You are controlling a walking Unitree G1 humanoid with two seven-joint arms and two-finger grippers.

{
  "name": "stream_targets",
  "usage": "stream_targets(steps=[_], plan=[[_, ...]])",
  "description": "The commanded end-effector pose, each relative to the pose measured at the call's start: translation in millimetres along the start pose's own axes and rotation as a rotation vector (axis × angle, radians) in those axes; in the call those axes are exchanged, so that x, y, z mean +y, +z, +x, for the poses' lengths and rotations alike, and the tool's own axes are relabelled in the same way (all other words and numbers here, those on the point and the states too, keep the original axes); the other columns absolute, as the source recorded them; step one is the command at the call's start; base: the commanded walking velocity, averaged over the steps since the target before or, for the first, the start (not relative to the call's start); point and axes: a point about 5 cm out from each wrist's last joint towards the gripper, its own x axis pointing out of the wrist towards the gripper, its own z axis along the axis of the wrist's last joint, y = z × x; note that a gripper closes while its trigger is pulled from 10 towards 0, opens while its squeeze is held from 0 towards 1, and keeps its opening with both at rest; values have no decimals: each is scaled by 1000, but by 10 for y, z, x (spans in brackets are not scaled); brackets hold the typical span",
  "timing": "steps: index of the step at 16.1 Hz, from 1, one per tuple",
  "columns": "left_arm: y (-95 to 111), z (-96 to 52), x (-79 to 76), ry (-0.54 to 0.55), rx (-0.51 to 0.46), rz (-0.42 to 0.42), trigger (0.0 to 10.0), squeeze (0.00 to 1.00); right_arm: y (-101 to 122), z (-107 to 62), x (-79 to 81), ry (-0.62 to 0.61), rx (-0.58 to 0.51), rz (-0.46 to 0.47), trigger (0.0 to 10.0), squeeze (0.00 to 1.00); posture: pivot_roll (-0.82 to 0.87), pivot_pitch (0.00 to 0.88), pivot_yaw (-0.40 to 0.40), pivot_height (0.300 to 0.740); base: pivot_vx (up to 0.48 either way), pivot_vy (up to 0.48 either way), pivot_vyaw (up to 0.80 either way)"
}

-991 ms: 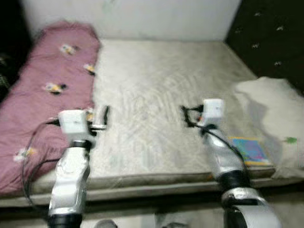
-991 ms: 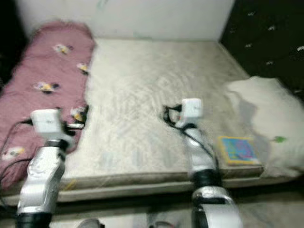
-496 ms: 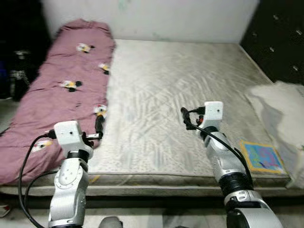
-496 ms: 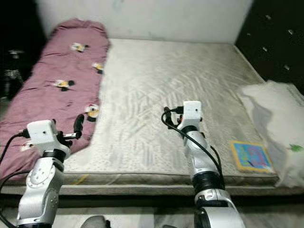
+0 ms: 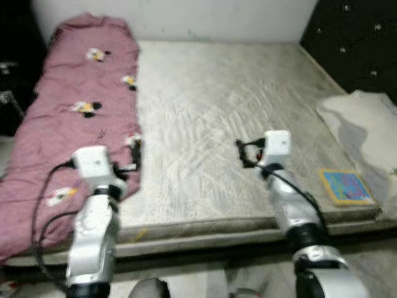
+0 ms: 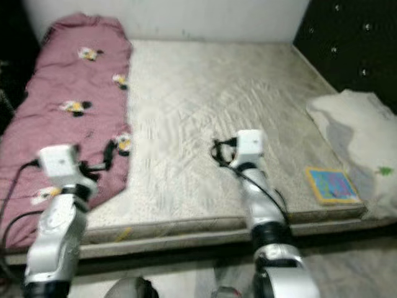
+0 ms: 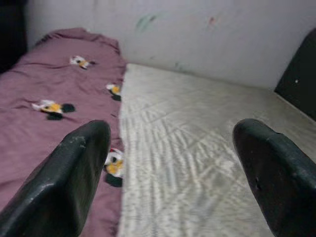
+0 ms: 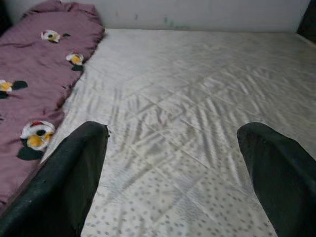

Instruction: Clean up the room

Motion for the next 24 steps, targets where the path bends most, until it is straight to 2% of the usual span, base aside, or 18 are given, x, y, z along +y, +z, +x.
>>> stream_targets(steps=[1,16,24], plan=[[33,4,90,33,-5,30,10000,0,28,36,122,42,-2,5,10000,0,-3,0,-36,740,0,480,0],[20,16,98,53,7,20,10000,0,18,53,153,65,9,-1,10000,0,5,0,-41,740,0,480,0],[51,48,127,71,-3,47,10000,0,24,66,169,74,9,-5,10000,0,6,0,-41,740,0,480,0]])
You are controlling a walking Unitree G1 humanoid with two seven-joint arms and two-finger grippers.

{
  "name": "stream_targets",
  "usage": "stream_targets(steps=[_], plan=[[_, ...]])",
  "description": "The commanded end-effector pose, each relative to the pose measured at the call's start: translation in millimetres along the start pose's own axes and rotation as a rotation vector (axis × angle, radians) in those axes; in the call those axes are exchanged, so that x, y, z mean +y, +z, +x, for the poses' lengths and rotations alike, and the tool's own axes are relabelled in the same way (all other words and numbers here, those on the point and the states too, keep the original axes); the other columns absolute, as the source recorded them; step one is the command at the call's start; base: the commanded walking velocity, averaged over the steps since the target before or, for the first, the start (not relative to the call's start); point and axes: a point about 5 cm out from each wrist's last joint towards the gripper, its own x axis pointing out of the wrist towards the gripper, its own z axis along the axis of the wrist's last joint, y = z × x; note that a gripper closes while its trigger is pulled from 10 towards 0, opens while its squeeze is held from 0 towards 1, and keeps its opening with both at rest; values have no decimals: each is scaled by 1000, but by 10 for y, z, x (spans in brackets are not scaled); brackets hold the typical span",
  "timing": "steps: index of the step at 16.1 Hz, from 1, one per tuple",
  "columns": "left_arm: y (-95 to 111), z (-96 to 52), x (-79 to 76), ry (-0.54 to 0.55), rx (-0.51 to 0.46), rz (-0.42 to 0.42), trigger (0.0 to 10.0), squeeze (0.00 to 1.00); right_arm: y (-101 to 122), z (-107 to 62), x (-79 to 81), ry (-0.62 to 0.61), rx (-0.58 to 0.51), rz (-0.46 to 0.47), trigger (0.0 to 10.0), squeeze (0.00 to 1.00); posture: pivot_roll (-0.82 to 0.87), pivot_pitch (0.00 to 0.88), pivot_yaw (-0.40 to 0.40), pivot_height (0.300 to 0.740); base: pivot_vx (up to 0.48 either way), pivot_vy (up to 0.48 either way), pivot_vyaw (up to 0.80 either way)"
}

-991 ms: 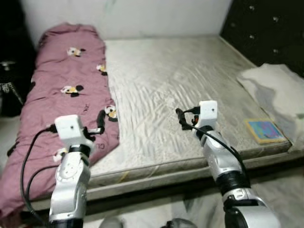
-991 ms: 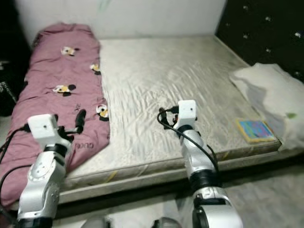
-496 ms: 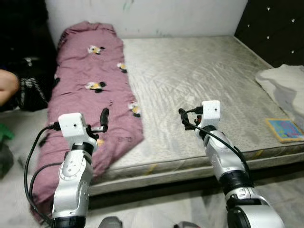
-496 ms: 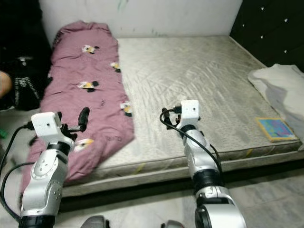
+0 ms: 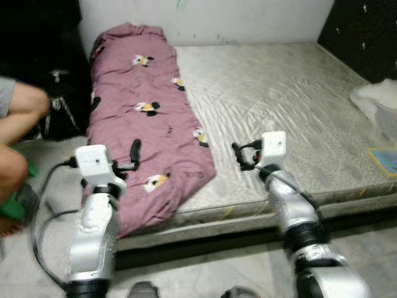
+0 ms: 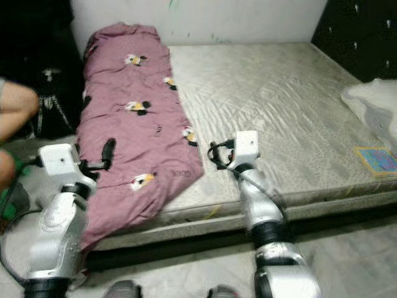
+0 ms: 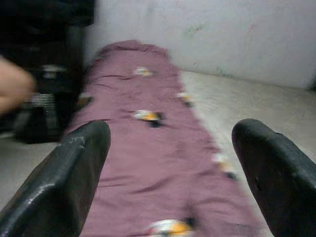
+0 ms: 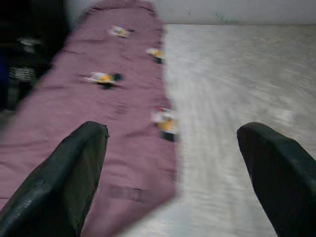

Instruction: Clean up the room

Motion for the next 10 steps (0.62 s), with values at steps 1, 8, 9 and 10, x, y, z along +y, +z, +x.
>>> stream_targets(steps=[1,8,9,10], plan=[[72,30,32,27,-26,18,10000,0,60,15,-14,1,-19,-5,10000,0,10,0,-42,740,0,480,0],[-2,-208,200,95,-34,119,10000,0,158,-37,-63,-15,-91,-7,10000,0,21,21,-41,740,0,69,380],[7,-272,256,121,-44,147,10000,0,164,-79,-114,-27,-100,-7,10000,0,20,21,-43,740,0,0,0],[16,-302,284,137,-48,163,10000,0,170,-107,-145,-34,-105,-6,10000,0,21,22,-44,740,0,0,0]])
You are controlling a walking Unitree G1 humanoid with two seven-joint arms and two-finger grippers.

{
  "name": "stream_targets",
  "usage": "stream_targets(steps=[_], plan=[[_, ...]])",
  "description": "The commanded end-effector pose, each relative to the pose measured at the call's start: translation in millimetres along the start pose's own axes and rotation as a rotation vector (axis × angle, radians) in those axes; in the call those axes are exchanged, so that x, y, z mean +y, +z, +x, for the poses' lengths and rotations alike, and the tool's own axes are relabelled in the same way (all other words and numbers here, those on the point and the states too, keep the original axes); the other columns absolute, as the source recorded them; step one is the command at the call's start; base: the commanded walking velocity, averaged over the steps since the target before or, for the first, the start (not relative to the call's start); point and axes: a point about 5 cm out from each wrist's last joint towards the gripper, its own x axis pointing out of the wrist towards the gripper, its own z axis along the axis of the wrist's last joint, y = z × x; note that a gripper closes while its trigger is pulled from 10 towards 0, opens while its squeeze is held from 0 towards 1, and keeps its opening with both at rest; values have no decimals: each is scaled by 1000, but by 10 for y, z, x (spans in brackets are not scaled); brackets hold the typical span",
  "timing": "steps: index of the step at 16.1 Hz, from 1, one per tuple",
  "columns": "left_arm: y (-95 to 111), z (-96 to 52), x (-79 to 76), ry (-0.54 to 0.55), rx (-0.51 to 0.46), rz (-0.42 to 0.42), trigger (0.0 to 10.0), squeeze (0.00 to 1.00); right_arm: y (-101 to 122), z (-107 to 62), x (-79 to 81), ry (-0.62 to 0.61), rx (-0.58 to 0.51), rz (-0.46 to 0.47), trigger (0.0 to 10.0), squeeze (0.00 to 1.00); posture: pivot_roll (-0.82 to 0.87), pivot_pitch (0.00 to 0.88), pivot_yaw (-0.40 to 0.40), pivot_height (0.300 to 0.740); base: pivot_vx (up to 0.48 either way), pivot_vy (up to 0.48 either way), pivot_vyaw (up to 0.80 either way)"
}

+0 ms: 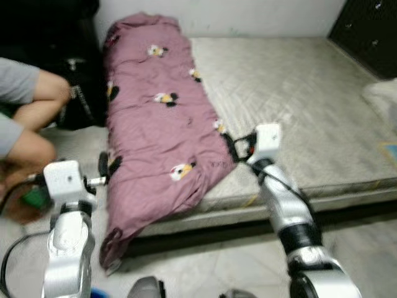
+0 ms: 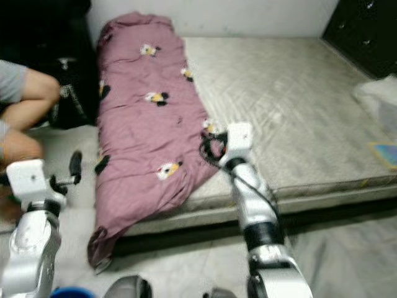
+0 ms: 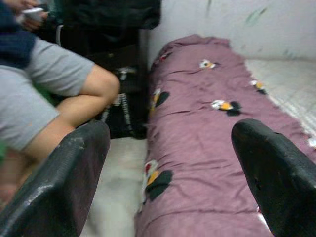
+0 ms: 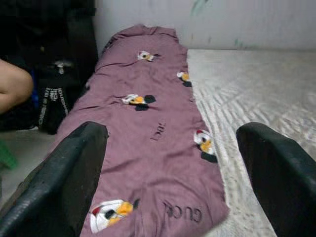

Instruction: Clean up the room

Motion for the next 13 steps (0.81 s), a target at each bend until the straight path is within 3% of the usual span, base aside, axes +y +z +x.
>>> stream_targets(steps=[1,3,5,8,11,13], plan=[[64,-28,-3,-9,-31,5,10000,0,-38,-83,-149,-42,18,2,10000,0,22,25,-44,740,0,0,0],[-20,-138,77,18,6,12,10000,0,-97,-240,-296,-65,33,-9,10000,0,21,27,-43,740,0,0,0],[-39,-161,53,-5,14,-6,10000,0,-113,-276,-326,-75,42,-11,10000,0,14,32,-40,740,0,0,0],[35,-104,-40,-54,-19,-35,10000,0,-65,-226,-256,-41,31,-33,10000,0,12,29,-40,740,0,0,0],[62,-83,-28,-56,-27,-39,10000,0,-40,-209,-225,-34,26,-20,10000,0,14,28,-41,740,291,0,735],[66,-80,-23,-59,-29,-42,10000,0,-49,-212,-229,-42,31,-15,10000,0,13,31,-37,740,347,0,0]])
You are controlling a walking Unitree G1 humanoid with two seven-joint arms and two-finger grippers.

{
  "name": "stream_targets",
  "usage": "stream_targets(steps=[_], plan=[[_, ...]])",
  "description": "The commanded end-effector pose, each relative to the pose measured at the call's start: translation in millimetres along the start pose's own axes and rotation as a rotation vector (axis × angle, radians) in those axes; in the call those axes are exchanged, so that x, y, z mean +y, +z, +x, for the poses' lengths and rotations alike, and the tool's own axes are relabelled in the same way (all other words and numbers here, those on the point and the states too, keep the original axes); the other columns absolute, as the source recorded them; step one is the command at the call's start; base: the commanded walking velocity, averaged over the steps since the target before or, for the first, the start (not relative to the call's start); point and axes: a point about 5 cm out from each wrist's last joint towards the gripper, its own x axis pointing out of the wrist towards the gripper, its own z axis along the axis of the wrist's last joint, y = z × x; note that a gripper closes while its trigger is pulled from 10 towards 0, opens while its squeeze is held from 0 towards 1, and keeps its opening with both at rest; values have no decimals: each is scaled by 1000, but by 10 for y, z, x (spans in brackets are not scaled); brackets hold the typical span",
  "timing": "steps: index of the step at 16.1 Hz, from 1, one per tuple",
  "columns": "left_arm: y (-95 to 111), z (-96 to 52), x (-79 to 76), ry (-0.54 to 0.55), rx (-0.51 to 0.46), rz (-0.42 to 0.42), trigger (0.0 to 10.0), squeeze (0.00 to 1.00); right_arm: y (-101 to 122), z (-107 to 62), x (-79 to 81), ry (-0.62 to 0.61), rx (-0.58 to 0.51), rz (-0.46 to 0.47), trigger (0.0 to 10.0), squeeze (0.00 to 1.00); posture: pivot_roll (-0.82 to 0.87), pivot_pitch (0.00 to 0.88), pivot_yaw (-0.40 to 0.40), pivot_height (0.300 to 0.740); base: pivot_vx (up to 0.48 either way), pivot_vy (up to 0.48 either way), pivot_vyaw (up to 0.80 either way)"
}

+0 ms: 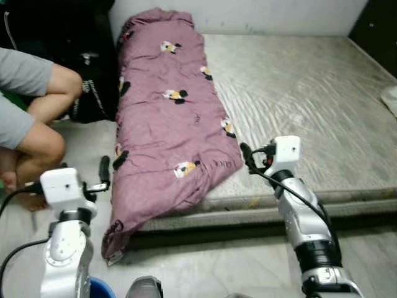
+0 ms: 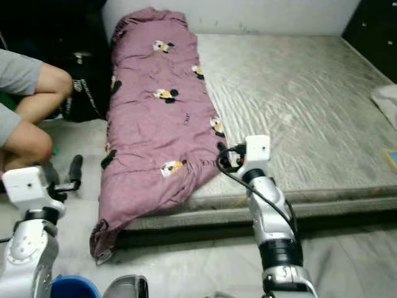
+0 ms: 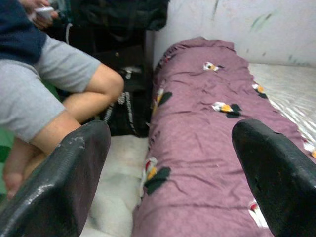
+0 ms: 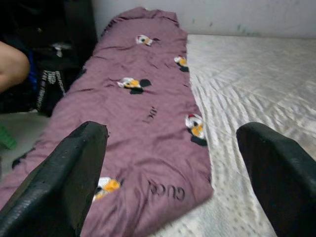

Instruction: Clean up the room

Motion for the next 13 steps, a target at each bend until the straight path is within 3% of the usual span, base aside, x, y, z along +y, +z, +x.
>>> stream_targets(steps=[1,9,13], plan=[[37,13,-37,-22,-16,-7,10000,0,46,-3,-45,-13,-8,-6,10000,0,13,31,-37,740,352,0,0],[44,55,-70,-42,-14,-11,10000,0,48,28,-43,-28,-5,-19,10000,0,16,19,-36,740,352,0,0],[37,74,-73,-13,-11,1,10000,0,43,51,-44,-31,-1,-23,10000,0,18,10,-35,740,61,0,0]])
